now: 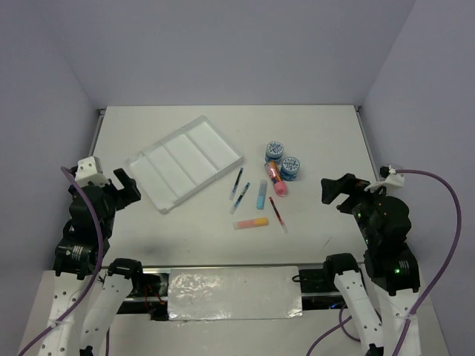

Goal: Sort the stationery into containers
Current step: Pick up the stationery from the center of the board.

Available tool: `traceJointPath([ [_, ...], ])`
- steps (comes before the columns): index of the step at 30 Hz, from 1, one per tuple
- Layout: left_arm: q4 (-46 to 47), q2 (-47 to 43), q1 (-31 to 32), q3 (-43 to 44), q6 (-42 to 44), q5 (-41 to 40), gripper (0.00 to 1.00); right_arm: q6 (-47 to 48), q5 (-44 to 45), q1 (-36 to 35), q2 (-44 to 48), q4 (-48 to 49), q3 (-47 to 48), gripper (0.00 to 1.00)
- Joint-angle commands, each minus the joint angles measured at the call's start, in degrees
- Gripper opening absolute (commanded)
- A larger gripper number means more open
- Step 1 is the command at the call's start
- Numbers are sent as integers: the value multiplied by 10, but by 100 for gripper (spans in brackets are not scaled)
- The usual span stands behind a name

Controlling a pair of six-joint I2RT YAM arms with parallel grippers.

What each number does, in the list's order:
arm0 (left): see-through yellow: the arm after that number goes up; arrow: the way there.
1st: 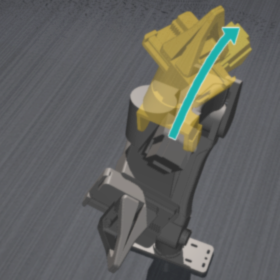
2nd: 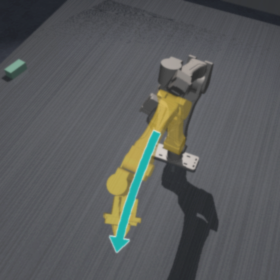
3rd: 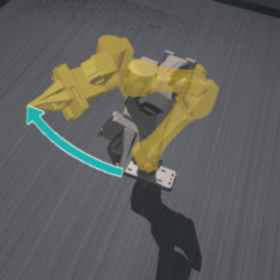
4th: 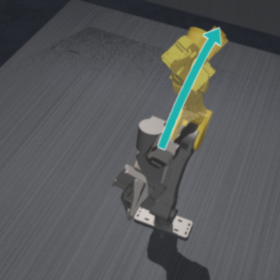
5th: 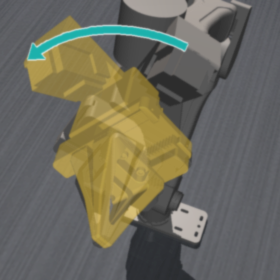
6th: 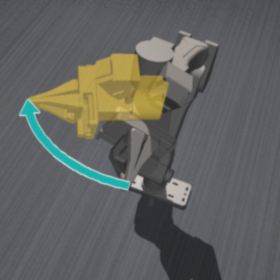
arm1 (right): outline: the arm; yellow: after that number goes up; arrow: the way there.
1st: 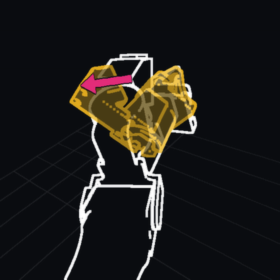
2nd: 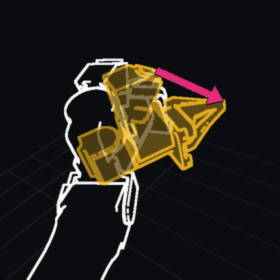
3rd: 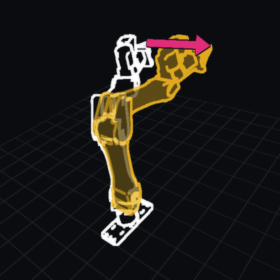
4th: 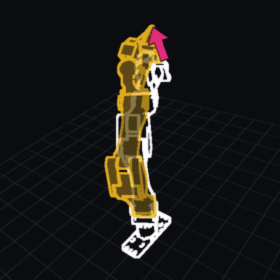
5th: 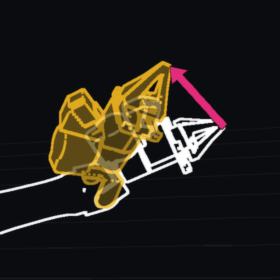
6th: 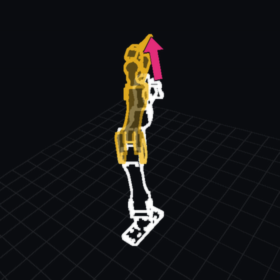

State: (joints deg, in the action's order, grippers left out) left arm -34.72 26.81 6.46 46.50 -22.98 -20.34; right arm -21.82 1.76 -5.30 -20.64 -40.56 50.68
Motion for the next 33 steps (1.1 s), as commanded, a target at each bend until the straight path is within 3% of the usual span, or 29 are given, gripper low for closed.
traceJointPath([
  [1, 18, 0, 3, 8, -9, -5, 99, 5, 9, 2, -2, 4, 11, 100],
  [7, 22, -2, 3, 6, -6, 4, 99, 23, -132, 2, -34, 104, -48, 100],
  [12, 26, 6, 3, 5, -3, 14, 99, 34, -177, -16, -249, 187, -55, 100],
  [13, 25, 7, 3, 5, -2, 14, 99, 40, -161, -33, -288, 197, -46, 100],
  [16, 26, 9, 4, 3, 0, 19, 99, 78, 56, -125, -495, 153, 41, 100],
  [19, 26, 11, 7, 3, 0, 21, 99, 98, 132, -186, -586, 144, 103, 99],
  [26, 28, 11, 12, 2, 2, 25, 99, 129, 141, -219, -700, 174, 165, 73],
  [33, 30, 11, 13, 1, 4, 31, 99, 152, 129, -224, -768, 205, 177, 68],
])
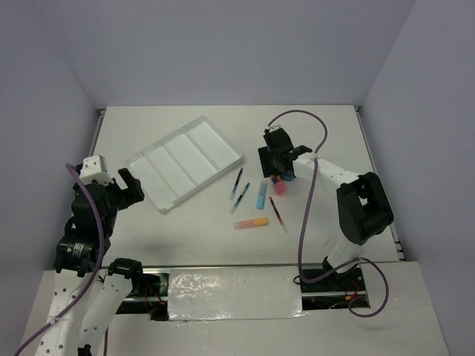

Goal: Sort the stationery into containers
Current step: Pick up the stationery from the center of the board, then place the stationery in the storage box.

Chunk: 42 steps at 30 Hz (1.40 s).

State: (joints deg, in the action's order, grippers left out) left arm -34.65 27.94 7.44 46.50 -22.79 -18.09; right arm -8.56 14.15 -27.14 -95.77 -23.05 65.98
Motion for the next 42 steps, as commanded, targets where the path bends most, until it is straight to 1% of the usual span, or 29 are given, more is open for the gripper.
traceJointPath([
  [1, 30, 0, 3, 1, 2, 9, 99, 20, 5, -6, -22, 30, 28, 67],
  [9, 32, 2, 6, 0, 4, 15, 99, 19, 5, -9, -86, 31, 50, 60],
  [13, 32, 1, 8, 0, 5, 14, 99, 11, 8, -9, -116, 25, 57, 59],
  [16, 32, 0, 9, 0, 5, 15, 99, 4, 17, -9, -125, 21, 62, 55],
  [17, 32, 0, 9, 0, 5, 15, 99, 4, 18, -10, -123, 22, 61, 52],
  [18, 32, 0, 10, 0, 5, 15, 99, 5, 18, -9, -120, 21, 62, 46],
  [19, 32, 1, 10, 1, 5, 16, 99, 4, 17, -10, -116, 21, 63, 44],
  [22, 33, 1, 11, -1, 5, 18, 99, 11, 7, -13, -80, 26, 61, 33],
  [25, 32, 1, 11, 0, 5, 17, 99, 17, 2, -17, -38, 21, 66, 31],
  [28, 33, 0, 11, -1, 5, 17, 99, 26, -3, -24, 2, 12, 80, 30],
  [31, 33, 2, 11, 0, 5, 17, 99, 42, -15, -36, 21, 2, 109, 30],
  [33, 31, 4, 11, 0, 5, 15, 99, 47, -48, -38, 13, -2, 149, 30],
  [34, 32, 4, 11, 0, 5, 13, 99, 53, -60, -41, -12, -3, 166, 30],
  [36, 31, 4, 11, 1, 4, 8, 99, 64, -94, -41, -49, -17, 240, 29],
  [37, 30, 5, 11, 1, 4, 5, 99, 76, -99, -46, -93, -23, 299, 29],
  [38, 28, 4, 11, 1, 3, 3, 99, 79, -105, -48, -117, -36, 330, 29],
  [39, 28, 4, 11, 2, 2, -1, 100, 97, -129, -50, -160, -41, 361, 29],
  [40, 27, 5, 11, 2, 2, -3, 99, 101, -139, -55, -180, -48, 422, 29],
  [41, 27, 4, 11, 2, 2, -3, 99, 105, -154, -56, -203, -54, 452, 29],
  [42, 27, 4, 11, 2, 2, -4, 99, 111, -169, -57, -249, -61, 519, 30],
])
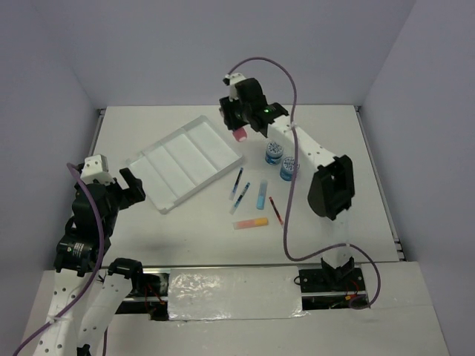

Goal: Sort the stationery into containers
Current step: Place the stationery in the storage box, then pick up the stationery from the center of the board.

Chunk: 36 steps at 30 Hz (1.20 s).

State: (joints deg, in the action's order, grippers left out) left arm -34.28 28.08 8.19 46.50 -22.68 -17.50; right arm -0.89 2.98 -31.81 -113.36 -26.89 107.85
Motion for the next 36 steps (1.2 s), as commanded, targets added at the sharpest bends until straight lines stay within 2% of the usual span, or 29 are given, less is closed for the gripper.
traceJointPath([
  [1, 26, 5, 3, 2, 2, -8, 99, 36, -65, -13, -97, -39, 136, 31],
  [4, 27, 17, 3, 3, 4, 1, 99, 33, -77, -14, -185, -78, 259, 36],
  [6, 24, 24, 3, 5, 4, 0, 99, 30, -78, -15, -216, -72, 277, 41],
  [9, 27, 24, 3, 3, 6, 4, 99, 19, -78, -16, -222, -34, 251, 53],
  [12, 28, 20, 3, 3, 5, 4, 99, 10, -98, -17, -216, -13, 221, 81],
  [13, 28, 19, 3, 2, 6, 5, 99, 10, -103, -16, -213, -11, 220, 99],
  [16, 28, 23, 3, 2, 7, 7, 99, -9, -107, -16, -193, -14, 221, 100],
  [19, 28, 27, 3, 3, 7, 9, 99, -12, -76, -11, -143, -32, 207, 100],
  [22, 28, 24, 3, 2, 7, 11, 99, -50, -8, 13, -37, -31, 91, 100],
  [23, 29, 22, 3, 1, 7, 11, 99, -67, 36, 22, 14, -38, 26, 100],
  [26, 32, 20, 3, 1, 8, 15, 99, -89, 118, 49, 95, -69, -69, 100],
  [27, 33, 22, 3, 1, 9, 18, 99, -93, 133, 60, 113, -62, -137, 100],
  [32, 32, 29, 4, 2, 10, 22, 99, -101, 135, 126, 176, -47, -275, 100],
  [36, 31, 29, 4, 1, 10, 19, 99, -83, 117, 142, 165, -52, -295, 100],
])
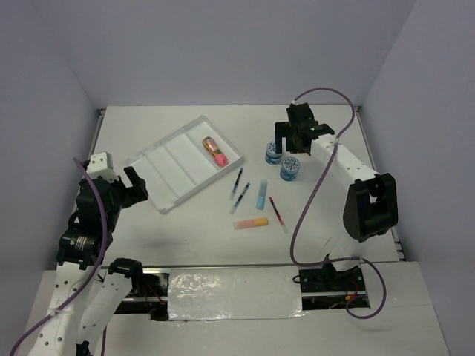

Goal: Sort the stationery into containers
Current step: Pick up the stationery from the center of the board.

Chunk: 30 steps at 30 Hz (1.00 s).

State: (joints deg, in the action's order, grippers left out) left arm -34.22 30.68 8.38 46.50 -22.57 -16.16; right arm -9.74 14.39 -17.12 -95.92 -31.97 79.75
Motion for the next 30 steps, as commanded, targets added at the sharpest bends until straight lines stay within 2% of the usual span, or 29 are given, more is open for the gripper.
traceJointPath([
  [1, 30, 3, 2, 2, 9, 11, 99, 10, -4, 2, -16, 0, -19, 100],
  [7, 35, -11, 2, -3, 11, 18, 99, 4, -50, 11, -30, 21, -46, 100],
  [16, 33, 1, 2, -1, 12, 19, 99, -2, -41, 10, -83, 51, -69, 96],
  [19, 34, -1, 2, -1, 12, 20, 99, -3, -31, 10, -79, 50, -67, 84],
  [20, 34, -2, 2, -1, 12, 20, 100, -2, -30, 11, -73, 54, -74, 63],
  [22, 35, 0, 2, -1, 13, 22, 99, -4, -16, 12, -49, 64, -81, 51],
  [23, 35, 1, 2, 0, 13, 22, 99, 0, -13, 11, -41, 62, -83, 38],
  [24, 34, 2, 2, -1, 13, 22, 99, 0, -14, 11, -18, 49, -84, 33],
  [28, 36, 3, 2, -1, 14, 25, 99, -15, -22, -20, 85, 42, -102, 32],
  [30, 36, 7, 2, -1, 15, 27, 99, -20, -64, -47, 127, 59, -99, 33],
])
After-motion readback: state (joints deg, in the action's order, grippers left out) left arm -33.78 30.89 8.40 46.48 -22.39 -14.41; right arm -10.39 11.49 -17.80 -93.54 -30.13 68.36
